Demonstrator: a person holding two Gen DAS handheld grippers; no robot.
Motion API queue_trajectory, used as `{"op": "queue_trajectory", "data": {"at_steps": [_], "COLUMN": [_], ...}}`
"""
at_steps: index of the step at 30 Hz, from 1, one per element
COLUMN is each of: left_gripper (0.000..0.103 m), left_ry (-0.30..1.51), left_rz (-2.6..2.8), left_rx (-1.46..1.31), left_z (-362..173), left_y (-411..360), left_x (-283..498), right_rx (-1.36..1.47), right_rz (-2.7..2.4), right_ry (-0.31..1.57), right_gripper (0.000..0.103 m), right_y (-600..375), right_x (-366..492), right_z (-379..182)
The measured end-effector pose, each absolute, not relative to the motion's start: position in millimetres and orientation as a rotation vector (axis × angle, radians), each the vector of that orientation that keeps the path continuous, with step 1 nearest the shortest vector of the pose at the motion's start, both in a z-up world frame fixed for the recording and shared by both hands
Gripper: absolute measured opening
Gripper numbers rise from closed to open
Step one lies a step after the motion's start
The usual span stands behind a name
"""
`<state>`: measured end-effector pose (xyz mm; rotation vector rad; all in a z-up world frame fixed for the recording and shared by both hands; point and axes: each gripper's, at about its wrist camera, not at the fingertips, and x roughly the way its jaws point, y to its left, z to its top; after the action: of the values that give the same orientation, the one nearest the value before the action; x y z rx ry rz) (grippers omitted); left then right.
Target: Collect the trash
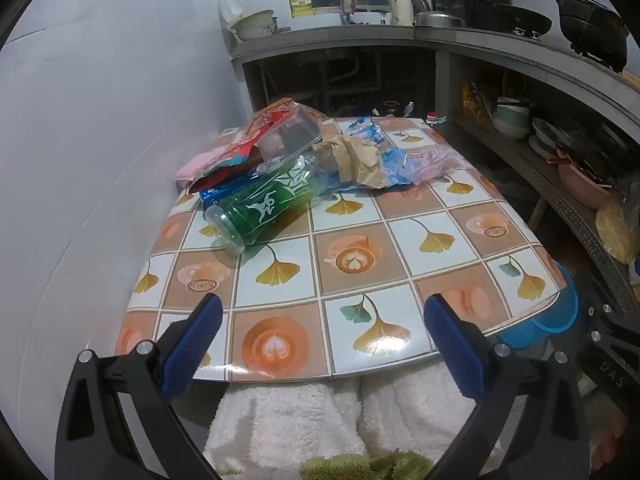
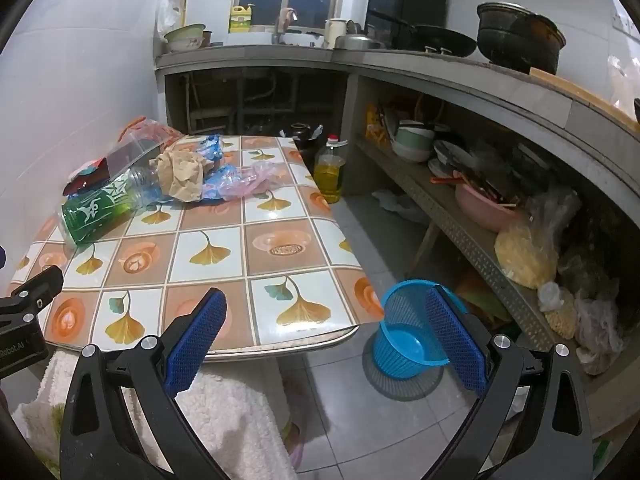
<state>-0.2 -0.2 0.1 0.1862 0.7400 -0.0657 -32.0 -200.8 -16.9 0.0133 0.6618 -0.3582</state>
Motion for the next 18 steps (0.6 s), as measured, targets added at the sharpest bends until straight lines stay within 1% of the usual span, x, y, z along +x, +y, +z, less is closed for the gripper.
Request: {"op": "queue_trajectory", "data": {"at_steps": [18], "left_gripper": [0.099], "left_ry": [0.749], "left_rz": [-0.069], "left_rx": [0.174], "left_z": [0.1], "left_y": [3.4], "left_x": [2.1], "right_rx": [0.016], "right_rz": [-0.354], "right_ry": [0.662], "right_gripper": [0.096], "right_y": [-200.1], "right_x": [-30.9], "right_z": [-17.8]}}
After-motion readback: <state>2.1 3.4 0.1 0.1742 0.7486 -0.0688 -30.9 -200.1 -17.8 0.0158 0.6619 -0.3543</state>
